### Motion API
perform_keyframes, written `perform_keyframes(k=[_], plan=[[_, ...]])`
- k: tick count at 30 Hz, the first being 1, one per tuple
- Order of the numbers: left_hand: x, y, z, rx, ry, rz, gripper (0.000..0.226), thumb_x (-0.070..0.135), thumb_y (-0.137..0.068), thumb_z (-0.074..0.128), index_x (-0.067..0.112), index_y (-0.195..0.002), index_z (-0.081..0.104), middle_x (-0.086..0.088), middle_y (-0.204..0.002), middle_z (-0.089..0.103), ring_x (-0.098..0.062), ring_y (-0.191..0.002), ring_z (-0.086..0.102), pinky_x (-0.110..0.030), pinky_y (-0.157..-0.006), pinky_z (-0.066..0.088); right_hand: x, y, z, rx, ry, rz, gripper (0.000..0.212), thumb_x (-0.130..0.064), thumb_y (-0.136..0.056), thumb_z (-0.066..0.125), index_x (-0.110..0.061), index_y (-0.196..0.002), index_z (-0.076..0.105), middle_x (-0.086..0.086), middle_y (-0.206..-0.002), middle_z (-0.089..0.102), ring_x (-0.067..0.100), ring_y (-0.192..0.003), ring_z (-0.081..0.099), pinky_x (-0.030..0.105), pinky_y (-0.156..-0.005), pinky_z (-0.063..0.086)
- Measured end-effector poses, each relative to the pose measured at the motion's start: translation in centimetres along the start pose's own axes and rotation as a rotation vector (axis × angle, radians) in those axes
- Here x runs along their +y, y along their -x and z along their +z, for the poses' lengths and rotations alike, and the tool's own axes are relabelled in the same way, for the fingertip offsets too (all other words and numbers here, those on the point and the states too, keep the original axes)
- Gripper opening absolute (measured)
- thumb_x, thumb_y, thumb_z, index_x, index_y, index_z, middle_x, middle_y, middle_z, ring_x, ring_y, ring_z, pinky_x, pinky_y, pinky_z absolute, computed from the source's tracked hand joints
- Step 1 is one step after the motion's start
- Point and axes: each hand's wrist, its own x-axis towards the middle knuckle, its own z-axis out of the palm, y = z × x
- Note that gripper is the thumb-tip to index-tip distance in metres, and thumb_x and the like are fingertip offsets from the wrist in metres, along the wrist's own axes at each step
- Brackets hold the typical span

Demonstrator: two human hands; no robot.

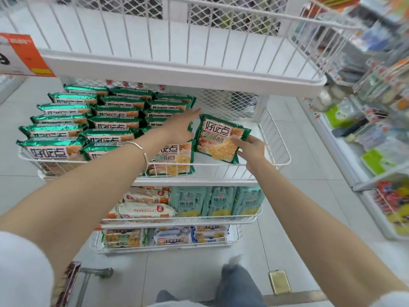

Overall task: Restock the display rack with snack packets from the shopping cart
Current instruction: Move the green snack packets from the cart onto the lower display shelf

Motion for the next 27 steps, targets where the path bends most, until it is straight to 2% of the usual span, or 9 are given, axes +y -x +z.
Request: perform_keyframes(k=[5,9,11,13,15,18,21,24,27], plan=[[2.6,-2.3,0.9,0.062,-0.067,-0.032,0.074,-0.003,-0.093,0.044,0.028,-0.157,0.023,-0.003,-0.162,0.027,-0.026,-0.145,0.034,-0.041,-0.113,0.038,0.5,-3.8,-0.2,-0.102,0.063,-0.042,0.011,-0.002,-0.085,0.074,-0.007,-0.093,0.069,0.007,-0.090,0.072,0.025,-0.085,0.069,0.034,-0.072,0.061],[3.7,-4.7,1.2,0.193,-0.120,-0.086,0.051,-0.001,-0.097,0.039,0.019,-0.144,0.049,-0.015,-0.144,0.053,-0.026,-0.097,0.061,-0.028,-0.065,0.046,0.3,-8.5,0.4,-0.145,0.143,-0.070,0.012,-0.004,-0.081,0.078,-0.013,-0.083,0.070,0.007,-0.090,0.074,0.029,-0.091,0.072,0.046,-0.082,0.060],[3.3,-6.3,1.6,0.248,-0.198,-0.118,0.051,0.000,-0.098,0.036,0.019,-0.144,0.047,-0.014,-0.144,0.053,-0.030,-0.115,0.059,-0.036,-0.083,0.052,0.6,-11.0,1.0,-0.154,0.193,-0.104,0.013,-0.009,-0.079,0.080,-0.017,-0.081,0.070,0.009,-0.092,0.075,0.030,-0.091,0.073,0.050,-0.083,0.060],[1.8,-8.1,1.7,0.280,-0.284,-0.160,0.058,0.002,-0.098,0.036,0.023,-0.152,0.037,-0.009,-0.155,0.041,-0.030,-0.140,0.040,-0.046,-0.110,0.040,1.0,-13.3,2.1,-0.179,0.235,-0.162,0.012,-0.016,-0.076,0.082,-0.013,-0.083,0.072,0.015,-0.091,0.075,0.035,-0.089,0.072,0.055,-0.080,0.058],[0.2,-9.6,1.9,0.280,-0.410,-0.194,0.059,0.012,-0.101,0.036,0.026,-0.158,0.023,-0.005,-0.163,0.024,-0.026,-0.151,0.020,-0.051,-0.120,0.025,1.3,-15.0,3.3,-0.199,0.255,-0.244,0.026,-0.020,-0.076,0.080,-0.003,-0.093,0.070,0.021,-0.096,0.073,0.040,-0.091,0.070,0.058,-0.079,0.057],[-1.5,-11.7,2.8,0.256,-0.552,-0.265,0.064,0.041,-0.104,0.037,0.028,-0.159,0.009,-0.004,-0.166,0.011,-0.027,-0.153,0.010,-0.058,-0.121,0.014,1.6,-15.4,4.1,-0.285,0.279,-0.361,0.046,-0.011,-0.082,0.073,-0.004,-0.124,0.056,0.012,-0.115,0.067,0.023,-0.094,0.066,0.037,-0.074,0.057],[-2.0,-12.6,3.7,0.256,-0.625,-0.298,0.072,0.056,-0.100,0.040,0.035,-0.158,0.004,-0.007,-0.167,0.007,-0.031,-0.153,0.010,-0.060,-0.120,0.011,3.2,-16.7,3.3,-0.403,0.548,-0.590,0.093,-0.003,-0.086,0.065,-0.024,-0.157,0.009,0.003,-0.149,0.034,-0.004,-0.085,0.058,0.021,-0.063,0.047],[-2.0,-12.4,3.6,0.243,-0.673,-0.309,0.075,0.059,-0.098,0.041,0.039,-0.158,0.000,-0.007,-0.167,0.002,-0.030,-0.153,0.006,-0.058,-0.119,0.009,3.6,-18.1,3.2,-0.421,0.948,-0.838,0.088,-0.017,-0.094,0.059,-0.038,-0.157,0.002,0.015,-0.155,0.024,0.027,-0.085,0.063,0.032,-0.058,0.047],[-1.7,-12.4,3.6,0.233,-0.736,-0.326,0.087,0.059,-0.095,0.051,0.037,-0.158,-0.004,-0.007,-0.167,0.001,-0.029,-0.153,0.007,-0.055,-0.120,0.012,3.2,-19.3,3.2,-0.333,1.201,-1.011,0.087,-0.038,-0.093,0.063,-0.036,-0.157,0.004,0.021,-0.142,0.039,0.036,-0.102,0.058,0.042,-0.077,0.052]])
